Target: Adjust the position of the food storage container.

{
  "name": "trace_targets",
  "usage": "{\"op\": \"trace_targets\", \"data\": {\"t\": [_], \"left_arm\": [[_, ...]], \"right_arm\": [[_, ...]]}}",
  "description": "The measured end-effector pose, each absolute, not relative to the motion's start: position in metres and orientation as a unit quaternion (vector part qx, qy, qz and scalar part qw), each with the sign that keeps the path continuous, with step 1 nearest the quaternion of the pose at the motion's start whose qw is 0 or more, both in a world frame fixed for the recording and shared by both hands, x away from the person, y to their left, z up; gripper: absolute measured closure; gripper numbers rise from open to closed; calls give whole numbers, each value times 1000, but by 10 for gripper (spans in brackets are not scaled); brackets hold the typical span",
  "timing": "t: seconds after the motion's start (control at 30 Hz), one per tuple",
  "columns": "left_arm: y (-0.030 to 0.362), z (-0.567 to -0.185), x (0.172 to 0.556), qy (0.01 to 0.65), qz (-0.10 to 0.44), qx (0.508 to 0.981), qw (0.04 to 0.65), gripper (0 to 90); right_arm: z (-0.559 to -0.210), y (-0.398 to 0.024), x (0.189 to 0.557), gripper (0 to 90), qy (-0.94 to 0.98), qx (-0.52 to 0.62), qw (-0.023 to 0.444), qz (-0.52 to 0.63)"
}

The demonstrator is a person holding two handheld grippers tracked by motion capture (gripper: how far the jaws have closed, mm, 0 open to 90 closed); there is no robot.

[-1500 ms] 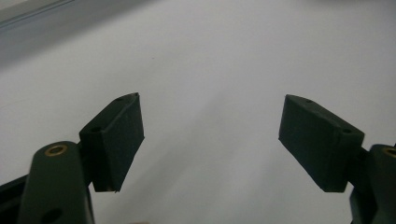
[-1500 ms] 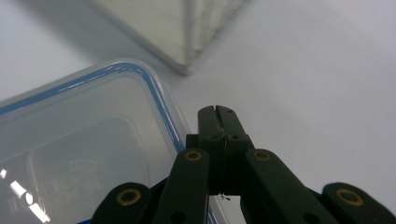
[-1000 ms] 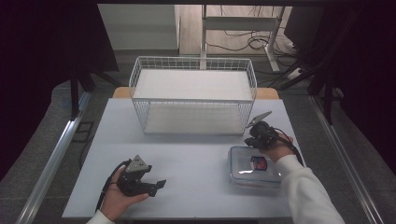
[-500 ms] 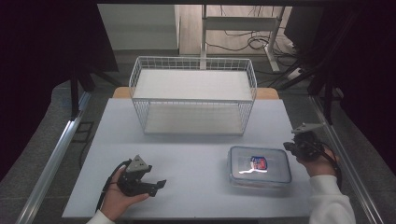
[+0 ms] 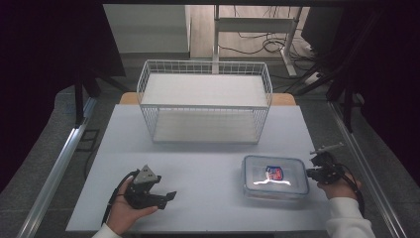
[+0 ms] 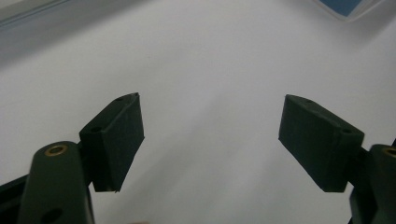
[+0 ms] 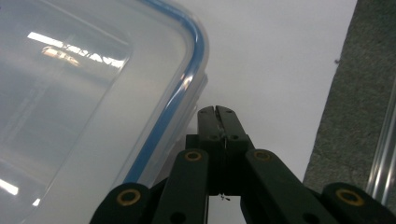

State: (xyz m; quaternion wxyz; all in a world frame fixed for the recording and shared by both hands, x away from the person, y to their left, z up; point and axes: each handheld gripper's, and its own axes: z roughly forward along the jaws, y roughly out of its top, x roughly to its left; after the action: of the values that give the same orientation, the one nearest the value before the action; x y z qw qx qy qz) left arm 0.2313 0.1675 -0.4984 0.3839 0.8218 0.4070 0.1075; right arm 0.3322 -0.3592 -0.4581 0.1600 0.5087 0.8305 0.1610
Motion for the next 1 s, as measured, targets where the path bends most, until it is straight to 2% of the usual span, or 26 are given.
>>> {"op": "trace_targets", "data": {"t": [0.17, 0.37, 0.77, 1.0], "left_arm": [[167, -499, 232, 407, 108, 821, 384, 219], [168, -499, 232, 407, 107, 823, 382, 219], [171, -500, 234, 414, 107, 820, 381, 219], [176, -499, 236, 424, 110, 813, 384, 219]], "right_arm": [[-463, -359, 330, 891, 832, 511, 134, 166], [-466, -356, 330, 891, 836, 506, 129, 168], [-469, -318, 331, 891, 859, 461, 122, 186], [-470, -288, 328, 891, 873, 429, 102, 208]]}}
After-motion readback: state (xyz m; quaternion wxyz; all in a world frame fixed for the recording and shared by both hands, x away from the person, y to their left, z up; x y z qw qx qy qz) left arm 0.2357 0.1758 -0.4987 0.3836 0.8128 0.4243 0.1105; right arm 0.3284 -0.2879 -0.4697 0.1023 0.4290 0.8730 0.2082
